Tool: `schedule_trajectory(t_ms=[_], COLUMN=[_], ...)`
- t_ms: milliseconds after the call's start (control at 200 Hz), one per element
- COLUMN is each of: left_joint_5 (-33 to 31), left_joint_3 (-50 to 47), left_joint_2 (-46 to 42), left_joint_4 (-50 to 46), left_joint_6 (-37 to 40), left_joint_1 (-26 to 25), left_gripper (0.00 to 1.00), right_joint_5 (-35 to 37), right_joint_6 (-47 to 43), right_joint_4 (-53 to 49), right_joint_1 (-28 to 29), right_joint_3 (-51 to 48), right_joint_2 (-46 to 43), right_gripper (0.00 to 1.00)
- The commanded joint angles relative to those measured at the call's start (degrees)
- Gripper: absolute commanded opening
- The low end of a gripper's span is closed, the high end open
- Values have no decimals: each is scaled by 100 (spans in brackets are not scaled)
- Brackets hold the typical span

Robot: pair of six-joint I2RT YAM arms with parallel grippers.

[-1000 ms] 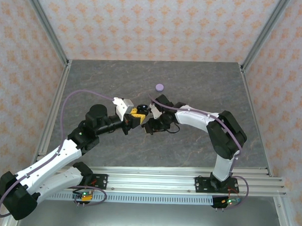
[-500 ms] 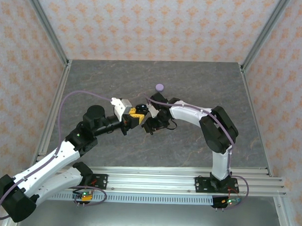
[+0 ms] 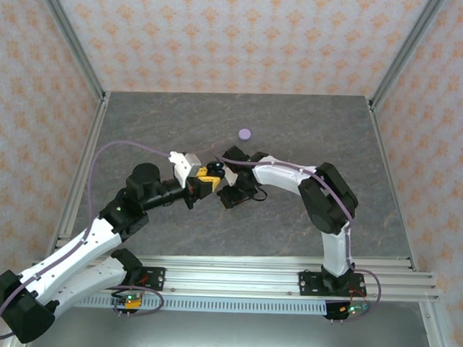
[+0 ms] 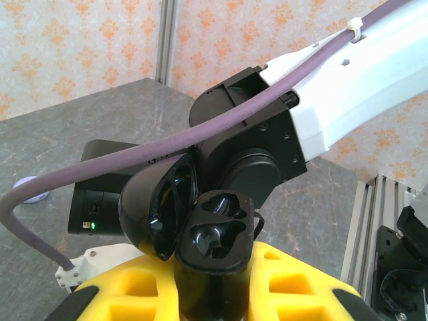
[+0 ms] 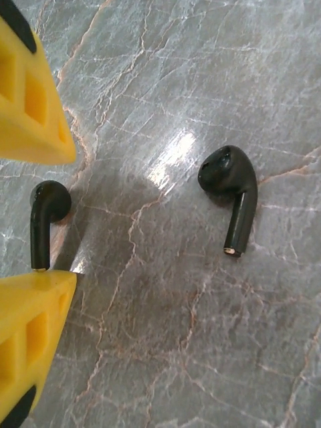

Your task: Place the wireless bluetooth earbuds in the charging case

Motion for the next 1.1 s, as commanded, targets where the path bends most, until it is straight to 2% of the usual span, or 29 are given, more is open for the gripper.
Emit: schedule_trajectory(t_ms=[0, 440, 631, 846, 1091], left_joint_5=[-122, -229, -219, -193, -180], left_joint_3=[-35, -31, -17, 9, 57], left_joint_2=[-145, -159, -159, -130, -137], left_joint_4=[-10, -49, -39, -21, -102], left_joint_6=[12, 4, -14, -40, -45], left_joint_1=[-35, -34, -39, -34, -36], left_gripper=[17, 17, 17, 17, 17], right_joint_5=[290, 297, 629, 1120, 1393], right_joint_6=[-1, 60, 247, 593, 1077], right_joint_4=[-344, -301, -159, -2, 232], right_joint_1=[40, 74, 75, 57, -323], right_joint_3=[-21, -281, -456, -604, -915], right_joint_2=[-28, -142, -274, -311, -501], right_gripper=[44, 22, 21, 25, 26])
